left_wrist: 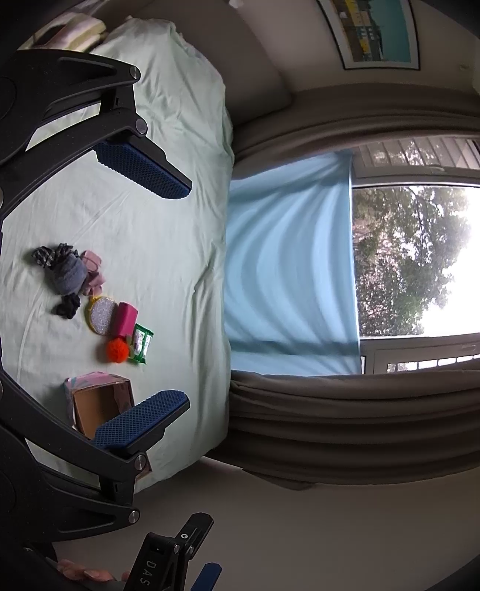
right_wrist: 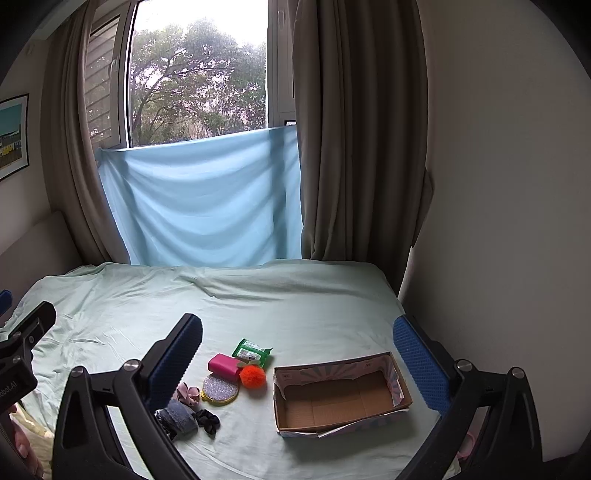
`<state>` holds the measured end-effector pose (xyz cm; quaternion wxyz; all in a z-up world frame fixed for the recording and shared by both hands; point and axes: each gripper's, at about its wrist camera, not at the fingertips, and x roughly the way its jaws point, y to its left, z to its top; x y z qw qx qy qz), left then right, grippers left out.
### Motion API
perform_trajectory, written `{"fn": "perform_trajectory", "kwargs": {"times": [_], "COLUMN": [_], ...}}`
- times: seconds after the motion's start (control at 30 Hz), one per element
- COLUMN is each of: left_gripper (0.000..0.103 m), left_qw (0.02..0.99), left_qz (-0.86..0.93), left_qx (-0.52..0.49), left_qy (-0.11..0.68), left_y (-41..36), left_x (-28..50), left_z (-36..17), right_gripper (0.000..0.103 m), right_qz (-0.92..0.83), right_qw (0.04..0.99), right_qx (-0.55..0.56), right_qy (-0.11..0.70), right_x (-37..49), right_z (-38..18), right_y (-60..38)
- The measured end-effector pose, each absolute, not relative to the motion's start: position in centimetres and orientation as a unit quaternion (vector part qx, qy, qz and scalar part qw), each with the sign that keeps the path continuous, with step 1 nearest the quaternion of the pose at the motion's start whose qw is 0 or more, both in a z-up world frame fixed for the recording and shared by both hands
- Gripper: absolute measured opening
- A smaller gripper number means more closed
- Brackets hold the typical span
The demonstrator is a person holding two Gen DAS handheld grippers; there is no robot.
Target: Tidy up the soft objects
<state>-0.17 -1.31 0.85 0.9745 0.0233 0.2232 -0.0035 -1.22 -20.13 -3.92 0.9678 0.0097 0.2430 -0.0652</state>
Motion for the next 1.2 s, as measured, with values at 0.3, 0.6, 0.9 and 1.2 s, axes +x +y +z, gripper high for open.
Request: {"fn": "perform_trajectory", "kwargs": {"times": [0.3, 0.6, 0.9, 1.2], "left_gripper": [0.103, 0.103, 0.103, 0.103], "left_qw": [0.975, 0.975, 0.975, 0.975], "left_qz": [-0.004, -0.004, -0.004, -0.001], "left_qx": [0.019, 0.021, 0.021, 0.022], "left_qy": [0.221, 0.221, 0.221, 0.222], "left_y": [-1.22, -1.31, -1.45, -1.83], "left_x": [-0.33, -0.41, -0.38, -0.35], "left_z": [0.80, 0.76, 0.72, 0.66], "right_gripper": [0.103, 0.103, 0.103, 0.103], "right_qz": [-0.065, -0.066, -0.066, -0.063], "right_qw": [0.968, 0.968, 0.968, 0.968], "right_qx": [0.011, 0.013, 0.015, 0.016], "right_qy": [0.242, 0.242, 0.242, 0.242], "right_x": [-1.17, -1.26, -1.30, -1.26], "right_z": [-3.85, -3.84, -3.83, -3.76], "right_y": [-20.19, -20.29, -20.38, -20.63]}}
